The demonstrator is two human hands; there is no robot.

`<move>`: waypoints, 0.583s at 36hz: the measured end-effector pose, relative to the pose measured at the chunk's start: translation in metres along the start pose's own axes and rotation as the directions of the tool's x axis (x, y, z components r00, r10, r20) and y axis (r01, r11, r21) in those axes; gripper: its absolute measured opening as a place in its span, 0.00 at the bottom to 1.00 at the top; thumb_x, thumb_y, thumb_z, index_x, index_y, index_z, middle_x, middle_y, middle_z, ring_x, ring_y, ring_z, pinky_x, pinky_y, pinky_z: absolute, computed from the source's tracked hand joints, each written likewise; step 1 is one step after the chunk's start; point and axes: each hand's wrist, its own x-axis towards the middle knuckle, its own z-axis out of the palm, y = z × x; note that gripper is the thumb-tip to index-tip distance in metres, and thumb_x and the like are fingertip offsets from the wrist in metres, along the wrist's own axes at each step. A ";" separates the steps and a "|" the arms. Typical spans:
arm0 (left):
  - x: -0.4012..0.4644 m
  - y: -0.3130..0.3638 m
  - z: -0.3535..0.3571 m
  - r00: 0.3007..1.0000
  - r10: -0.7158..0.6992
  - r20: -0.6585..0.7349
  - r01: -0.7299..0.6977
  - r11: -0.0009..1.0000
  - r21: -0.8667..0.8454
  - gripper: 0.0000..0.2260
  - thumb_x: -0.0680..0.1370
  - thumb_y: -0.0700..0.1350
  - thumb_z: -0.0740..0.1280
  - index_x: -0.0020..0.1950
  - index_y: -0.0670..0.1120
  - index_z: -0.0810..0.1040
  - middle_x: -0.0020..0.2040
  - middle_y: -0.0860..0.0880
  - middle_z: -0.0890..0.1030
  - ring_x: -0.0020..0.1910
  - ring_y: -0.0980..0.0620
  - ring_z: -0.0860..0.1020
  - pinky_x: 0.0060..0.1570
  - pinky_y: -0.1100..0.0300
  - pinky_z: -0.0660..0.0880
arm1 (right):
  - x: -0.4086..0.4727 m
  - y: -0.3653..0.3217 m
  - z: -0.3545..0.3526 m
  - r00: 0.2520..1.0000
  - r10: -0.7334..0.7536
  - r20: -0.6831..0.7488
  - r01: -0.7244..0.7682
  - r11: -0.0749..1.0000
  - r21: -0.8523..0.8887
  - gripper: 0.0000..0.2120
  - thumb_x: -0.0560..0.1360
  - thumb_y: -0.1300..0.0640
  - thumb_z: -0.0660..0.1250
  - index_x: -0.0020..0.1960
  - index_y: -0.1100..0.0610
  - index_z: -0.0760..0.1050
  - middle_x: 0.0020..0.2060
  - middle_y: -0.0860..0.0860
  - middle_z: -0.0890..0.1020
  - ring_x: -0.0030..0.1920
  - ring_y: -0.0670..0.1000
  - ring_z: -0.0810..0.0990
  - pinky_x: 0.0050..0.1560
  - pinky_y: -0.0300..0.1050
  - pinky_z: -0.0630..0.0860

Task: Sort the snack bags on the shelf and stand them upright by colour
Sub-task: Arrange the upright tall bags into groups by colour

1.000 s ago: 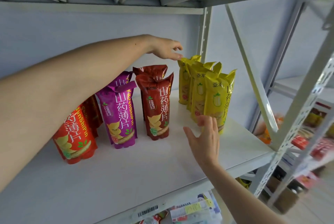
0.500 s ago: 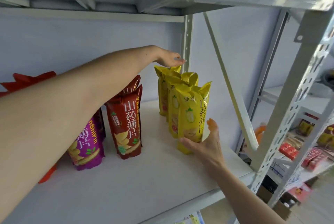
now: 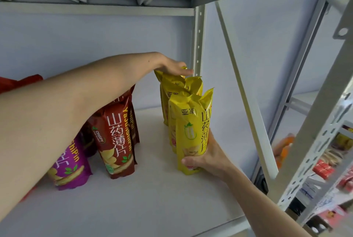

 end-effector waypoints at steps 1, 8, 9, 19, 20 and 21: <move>-0.010 0.004 0.001 1.000 -0.027 0.007 0.027 1.000 0.014 0.44 0.64 0.80 0.57 0.74 0.57 0.62 0.73 0.49 0.68 0.70 0.43 0.69 0.67 0.43 0.68 | 0.001 0.003 0.000 1.000 0.012 0.003 -0.012 1.000 -0.002 0.54 0.55 0.51 0.83 0.75 0.49 0.58 0.64 0.49 0.77 0.62 0.49 0.78 0.58 0.48 0.79; -0.030 0.020 0.005 0.999 0.002 0.039 -0.003 1.000 0.008 0.31 0.80 0.65 0.52 0.77 0.49 0.55 0.72 0.45 0.66 0.62 0.45 0.71 0.52 0.52 0.70 | 0.009 0.006 -0.001 0.996 0.062 0.061 -0.061 0.998 -0.014 0.52 0.56 0.51 0.84 0.74 0.51 0.60 0.63 0.53 0.78 0.62 0.55 0.79 0.59 0.60 0.78; -0.031 0.021 0.005 0.999 0.007 0.046 -0.007 1.000 0.004 0.31 0.79 0.66 0.52 0.76 0.49 0.55 0.72 0.45 0.66 0.62 0.45 0.71 0.52 0.52 0.70 | 0.011 0.005 -0.002 0.996 0.060 0.069 -0.059 0.998 -0.023 0.53 0.56 0.50 0.84 0.74 0.51 0.60 0.63 0.53 0.78 0.62 0.56 0.78 0.59 0.61 0.78; -0.031 0.024 0.007 0.994 0.007 0.105 -0.005 1.000 -0.018 0.36 0.69 0.75 0.60 0.68 0.53 0.60 0.67 0.46 0.71 0.61 0.43 0.75 0.60 0.41 0.75 | 0.017 0.007 -0.001 0.990 0.095 0.106 -0.093 0.995 -0.024 0.51 0.57 0.49 0.84 0.73 0.50 0.61 0.62 0.52 0.79 0.61 0.55 0.79 0.59 0.61 0.78; -0.032 0.023 0.008 0.994 0.005 0.107 -0.002 1.000 -0.024 0.36 0.69 0.75 0.60 0.68 0.53 0.60 0.67 0.46 0.71 0.61 0.43 0.75 0.60 0.41 0.76 | 0.017 0.007 -0.001 0.989 0.095 0.110 -0.093 0.995 -0.024 0.51 0.57 0.49 0.83 0.73 0.50 0.61 0.62 0.51 0.79 0.61 0.54 0.79 0.59 0.60 0.78; -0.030 0.022 0.008 0.994 0.002 0.106 0.001 1.000 -0.027 0.36 0.69 0.75 0.59 0.68 0.54 0.59 0.67 0.45 0.70 0.61 0.42 0.75 0.59 0.41 0.76 | 0.017 0.006 0.000 0.989 0.095 0.115 -0.092 0.995 -0.023 0.50 0.57 0.49 0.83 0.73 0.49 0.61 0.62 0.51 0.79 0.61 0.54 0.79 0.59 0.59 0.78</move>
